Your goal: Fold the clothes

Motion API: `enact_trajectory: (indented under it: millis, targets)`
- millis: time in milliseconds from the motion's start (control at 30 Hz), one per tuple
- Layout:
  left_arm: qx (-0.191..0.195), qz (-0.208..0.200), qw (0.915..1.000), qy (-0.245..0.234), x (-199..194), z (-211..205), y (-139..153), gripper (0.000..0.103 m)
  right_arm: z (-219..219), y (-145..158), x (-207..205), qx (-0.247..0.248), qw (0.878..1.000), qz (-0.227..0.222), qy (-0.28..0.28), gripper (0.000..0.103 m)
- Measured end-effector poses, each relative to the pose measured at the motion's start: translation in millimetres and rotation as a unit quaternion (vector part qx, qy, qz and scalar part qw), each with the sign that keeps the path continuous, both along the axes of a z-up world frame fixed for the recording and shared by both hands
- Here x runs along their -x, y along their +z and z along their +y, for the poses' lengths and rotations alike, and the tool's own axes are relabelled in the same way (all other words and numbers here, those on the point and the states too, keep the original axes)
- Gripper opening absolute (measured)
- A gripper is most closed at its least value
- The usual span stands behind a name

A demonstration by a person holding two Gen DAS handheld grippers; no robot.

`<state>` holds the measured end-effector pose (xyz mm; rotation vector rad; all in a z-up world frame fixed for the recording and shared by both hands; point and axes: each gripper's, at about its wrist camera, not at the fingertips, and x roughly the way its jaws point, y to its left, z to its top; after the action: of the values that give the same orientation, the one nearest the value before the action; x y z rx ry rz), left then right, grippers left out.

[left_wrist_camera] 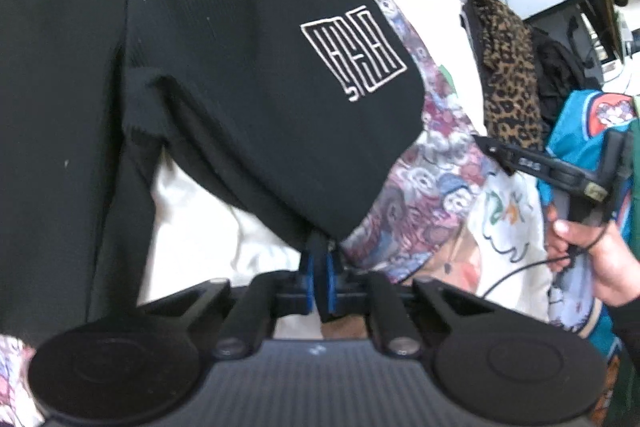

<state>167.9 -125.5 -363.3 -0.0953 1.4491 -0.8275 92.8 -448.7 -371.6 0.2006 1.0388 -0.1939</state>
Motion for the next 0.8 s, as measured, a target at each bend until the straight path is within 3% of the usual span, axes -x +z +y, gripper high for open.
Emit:
enact_trajectory:
  millis: [333, 800]
  targets:
    - [-0.02, 0.007, 0.9998, -0.001, 3, 20, 8, 0.003, -7, 15, 1, -0.032, 0.998, -0.053, -0.023, 0.033]
    - [-0.025, 0.011, 0.9995, -0.017, 4, 22, 6, 0.003, -3, -4, -7, -0.04, 0.999, -0.014, -0.013, 0.026]
